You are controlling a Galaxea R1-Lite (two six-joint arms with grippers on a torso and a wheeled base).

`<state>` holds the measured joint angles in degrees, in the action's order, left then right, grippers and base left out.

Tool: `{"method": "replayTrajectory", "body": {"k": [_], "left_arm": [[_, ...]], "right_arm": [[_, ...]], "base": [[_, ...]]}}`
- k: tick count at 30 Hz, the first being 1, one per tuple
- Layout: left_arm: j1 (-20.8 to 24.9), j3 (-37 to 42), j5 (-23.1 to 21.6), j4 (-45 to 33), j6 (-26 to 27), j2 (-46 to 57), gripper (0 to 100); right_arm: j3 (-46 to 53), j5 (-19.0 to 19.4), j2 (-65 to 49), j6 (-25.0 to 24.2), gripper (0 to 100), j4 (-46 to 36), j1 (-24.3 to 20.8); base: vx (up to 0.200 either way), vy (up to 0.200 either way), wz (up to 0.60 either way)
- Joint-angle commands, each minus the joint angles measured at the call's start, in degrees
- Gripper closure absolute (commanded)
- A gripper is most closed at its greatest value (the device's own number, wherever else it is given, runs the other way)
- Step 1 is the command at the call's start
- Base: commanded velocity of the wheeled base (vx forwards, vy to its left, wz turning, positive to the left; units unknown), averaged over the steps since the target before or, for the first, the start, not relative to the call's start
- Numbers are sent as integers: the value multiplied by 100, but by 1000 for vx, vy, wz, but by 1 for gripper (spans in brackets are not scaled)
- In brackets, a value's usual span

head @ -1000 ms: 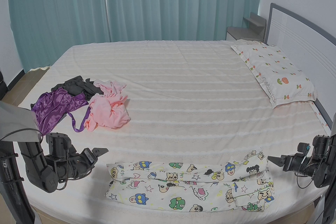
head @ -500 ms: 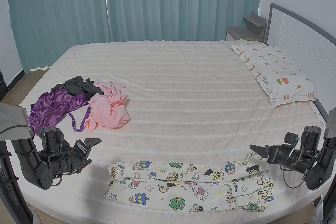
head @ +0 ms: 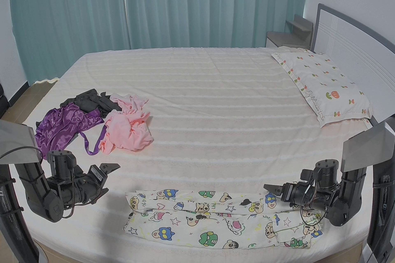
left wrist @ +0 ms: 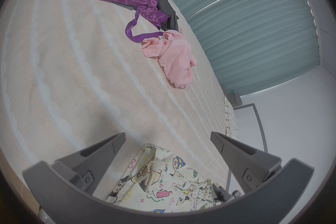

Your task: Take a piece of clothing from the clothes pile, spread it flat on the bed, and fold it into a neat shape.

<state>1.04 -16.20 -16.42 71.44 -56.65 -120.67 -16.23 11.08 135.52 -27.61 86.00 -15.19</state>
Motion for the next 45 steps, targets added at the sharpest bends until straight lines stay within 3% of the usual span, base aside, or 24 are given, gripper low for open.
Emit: {"method": "replayTrajectory", "body": {"k": [1, 8, 14, 19, 21, 22, 23, 24, 31, 34, 45], "left_arm": [[2, -6, 7, 2, 5, -44, 0], [2, 12, 7, 2, 5, -44, 0], [2, -6, 16, 2, 14, -35, 0], [2, 21, 42, 46, 75, 0, 0], [2, 21, 42, 55, 84, 0, 0], [11, 64, 51, 301, 216, -35, 0], [11, 64, 51, 301, 216, -35, 0], [19, 126, 69, 450, 251, -61, 0], [28, 196, 192, 810, 268, -334, 0], [28, 196, 262, 969, 304, -466, 0], [28, 284, 280, 1180, 620, -642, 0]], "right_arm": [[225, -97, 247, -34, 0, 13, -19], [629, -124, -8, -43, 0, 400, -54], [735, -168, -1125, -34, 0, 347, -116], [-170, -396, -1626, 10, 0, -1191, -81], [-206, -405, -1626, 10, 0, -1262, -81], [-900, -915, -1520, 45, 0, -2220, -142], [-900, -915, -1520, 45, 0, -2220, -142], [-1313, -1240, -1344, 124, 0, -2721, -256], [-1990, -1882, -738, 467, 0, -3556, -643], [-1999, -2005, -492, 810, 0, -3547, -643], [-1990, -2242, -430, 1074, 0, -3608, -696]], "base": [[0, 0, 0], [0, 0, 0], [0, 0, 0], [0, 0, 0], [0, 0, 0], [0, 0, 0], [0, 0, 0], [0, 0, 0], [0, 0, 0], [0, 0, 0], [0, 0, 0]]}}
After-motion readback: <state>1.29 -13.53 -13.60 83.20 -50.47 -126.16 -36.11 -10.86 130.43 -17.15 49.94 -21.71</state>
